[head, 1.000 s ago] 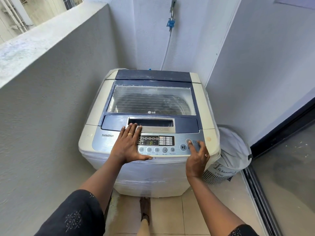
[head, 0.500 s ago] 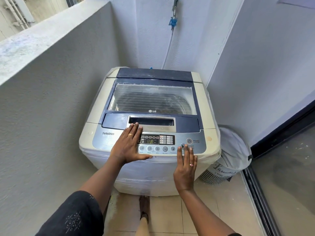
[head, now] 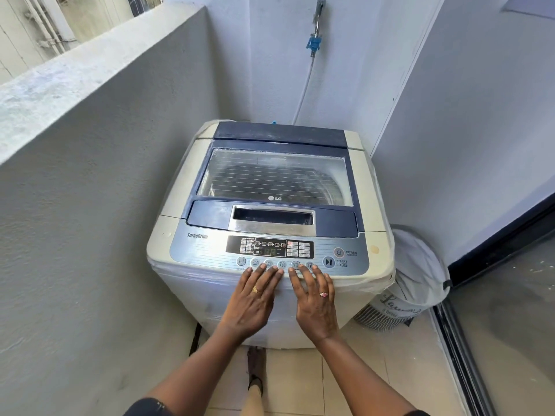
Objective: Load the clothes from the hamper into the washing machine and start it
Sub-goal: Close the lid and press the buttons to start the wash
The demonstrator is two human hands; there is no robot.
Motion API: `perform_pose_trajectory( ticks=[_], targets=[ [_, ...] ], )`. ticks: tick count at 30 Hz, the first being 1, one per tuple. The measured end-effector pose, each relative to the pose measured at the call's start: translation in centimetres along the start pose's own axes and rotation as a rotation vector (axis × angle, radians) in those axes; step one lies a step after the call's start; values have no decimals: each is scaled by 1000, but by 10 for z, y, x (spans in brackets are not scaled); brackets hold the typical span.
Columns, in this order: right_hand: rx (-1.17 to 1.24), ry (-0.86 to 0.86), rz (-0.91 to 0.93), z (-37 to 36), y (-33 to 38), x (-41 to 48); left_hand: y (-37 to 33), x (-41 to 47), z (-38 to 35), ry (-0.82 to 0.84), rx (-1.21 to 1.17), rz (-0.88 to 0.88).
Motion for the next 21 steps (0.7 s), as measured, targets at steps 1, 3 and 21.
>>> perform_pose_trajectory(
  ticks=[1,3,21],
  targets=[
    [3,-7,9,1,-2,1,-3,2,0,-8,10,31],
    [-2,-21,-6,4,-6,2,-11,5,-1,-19,33,93],
    [-13,-253,-287,26,-26,19,-18,7,-7,-222,82,146]
  ],
)
Point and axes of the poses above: each hand's wrist, its own x-axis towards the middle knuckle, its own z-axis out of the back of the hand, y = z × x, the point moved 4 cm from there along x, towards the middle knuckle, and after that the axes turned 8 degrees about x, right-handed, at the moved point
